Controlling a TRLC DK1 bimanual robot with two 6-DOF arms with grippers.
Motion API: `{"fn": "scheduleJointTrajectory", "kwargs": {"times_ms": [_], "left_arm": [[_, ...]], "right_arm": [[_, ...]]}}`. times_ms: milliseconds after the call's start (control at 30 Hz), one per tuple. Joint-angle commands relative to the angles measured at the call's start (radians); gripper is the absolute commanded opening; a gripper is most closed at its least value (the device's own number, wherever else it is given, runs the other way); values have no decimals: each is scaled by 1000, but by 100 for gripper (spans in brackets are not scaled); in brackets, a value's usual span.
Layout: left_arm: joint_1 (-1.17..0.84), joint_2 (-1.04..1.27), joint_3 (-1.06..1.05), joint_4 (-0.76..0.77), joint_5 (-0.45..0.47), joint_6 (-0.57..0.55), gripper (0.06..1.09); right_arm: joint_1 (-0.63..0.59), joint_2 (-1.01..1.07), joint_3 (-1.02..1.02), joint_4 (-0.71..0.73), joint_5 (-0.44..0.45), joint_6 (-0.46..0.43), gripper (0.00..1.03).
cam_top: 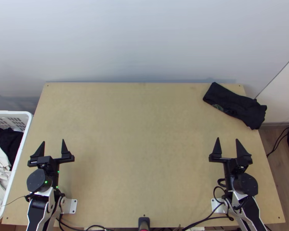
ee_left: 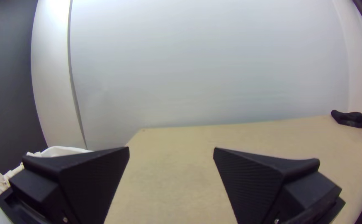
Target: Fold the t-shirt
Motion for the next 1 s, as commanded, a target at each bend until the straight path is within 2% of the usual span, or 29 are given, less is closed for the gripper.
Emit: {"fn": "scheduleJointTrajectory", "kwargs": {"times_ms": [0,33,67,133,233,333,367,433,533,633,700,733,767,800,867,967], "left_arm": [[0,1,0,0,0,0,104],[0,-1,0,0,0,-2,104],[0,-1,0,0,0,-2,104],[0,-1,0,0,0,-2,104],[0,1,0,0,0,-2,104],[0,1,0,-1,0,-9,104],[-6,1,2,-6,12,-49,104],[3,1,2,-9,6,-52,104],[94,1,2,-10,9,-52,104],[106,1,3,-17,14,-55,104],[112,2,3,-17,14,-62,104],[110,4,3,-24,-11,-131,104],[114,1,6,-40,-87,-186,104],[107,1,6,-40,-118,-192,104],[106,1,6,-30,-169,-164,104],[97,14,17,19,-143,-32,104]], "right_arm": [[35,0,0,2,-2,116,99],[36,0,0,2,-2,177,99],[49,0,0,-2,-2,201,99],[56,9,0,-4,4,153,99],[3,-1,0,9,11,-19,99],[-5,-3,0,36,29,-275,99],[-2,-3,0,68,27,-349,99],[16,-3,5,130,29,-418,99],[18,-3,5,271,27,-424,99],[41,-3,22,276,41,-399,99],[44,-1,55,205,69,-344,99],[43,0,74,171,72,-315,99],[43,0,92,137,77,-295,99],[44,0,114,96,83,-275,99],[44,3,169,10,87,-244,99],[44,48,267,-143,87,-244,99]]}}
